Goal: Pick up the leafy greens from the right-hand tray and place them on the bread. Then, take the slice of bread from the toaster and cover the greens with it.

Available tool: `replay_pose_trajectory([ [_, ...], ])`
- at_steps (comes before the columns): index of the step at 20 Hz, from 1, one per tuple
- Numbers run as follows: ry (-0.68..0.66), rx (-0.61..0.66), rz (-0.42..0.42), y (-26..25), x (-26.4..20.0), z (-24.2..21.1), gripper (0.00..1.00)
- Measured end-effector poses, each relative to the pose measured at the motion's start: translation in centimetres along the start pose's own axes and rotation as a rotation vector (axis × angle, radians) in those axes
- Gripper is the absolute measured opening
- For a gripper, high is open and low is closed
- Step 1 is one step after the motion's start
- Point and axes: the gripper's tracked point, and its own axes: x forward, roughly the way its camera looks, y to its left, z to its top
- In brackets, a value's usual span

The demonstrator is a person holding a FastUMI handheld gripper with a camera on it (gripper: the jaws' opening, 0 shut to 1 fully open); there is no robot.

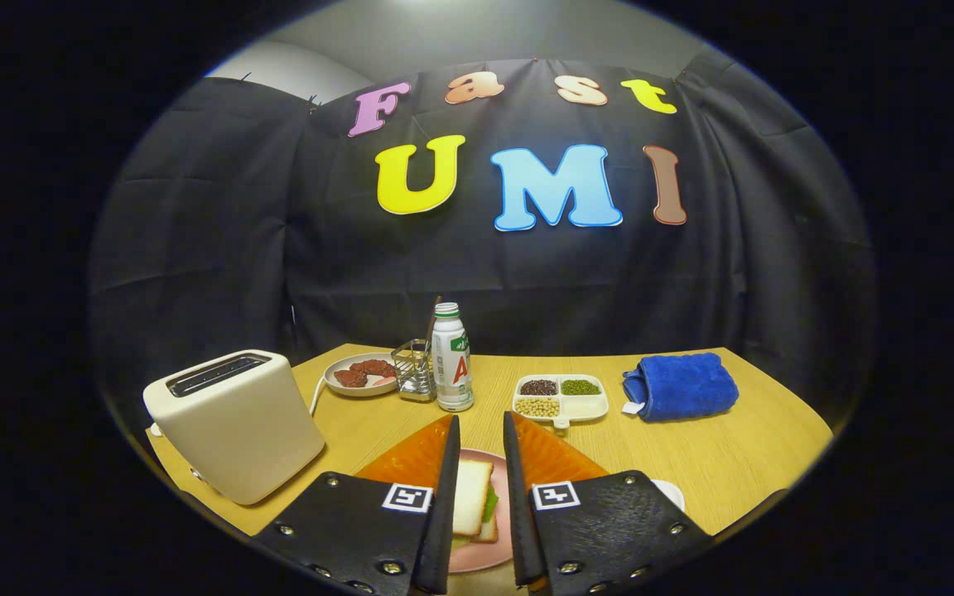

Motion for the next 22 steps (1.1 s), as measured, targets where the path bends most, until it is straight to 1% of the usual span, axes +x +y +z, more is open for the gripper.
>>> replay_pose_trajectory([
  [2,-0.016,-0.004,-0.027,-1.8,-0.3,0.7,0.3],
  [6,-0.04,-0.051,-0.095,-5.8,-1.3,1.5,0.3],
  [11,-0.065,-0.075,-0.139,-10.7,-3.2,2.5,0.3],
  [17,-0.094,-0.048,-0.178,-17.7,-6.6,3.5,0.3],
  [22,-0.119,-0.023,-0.242,-24.6,-10.3,3.7,0.3],
])
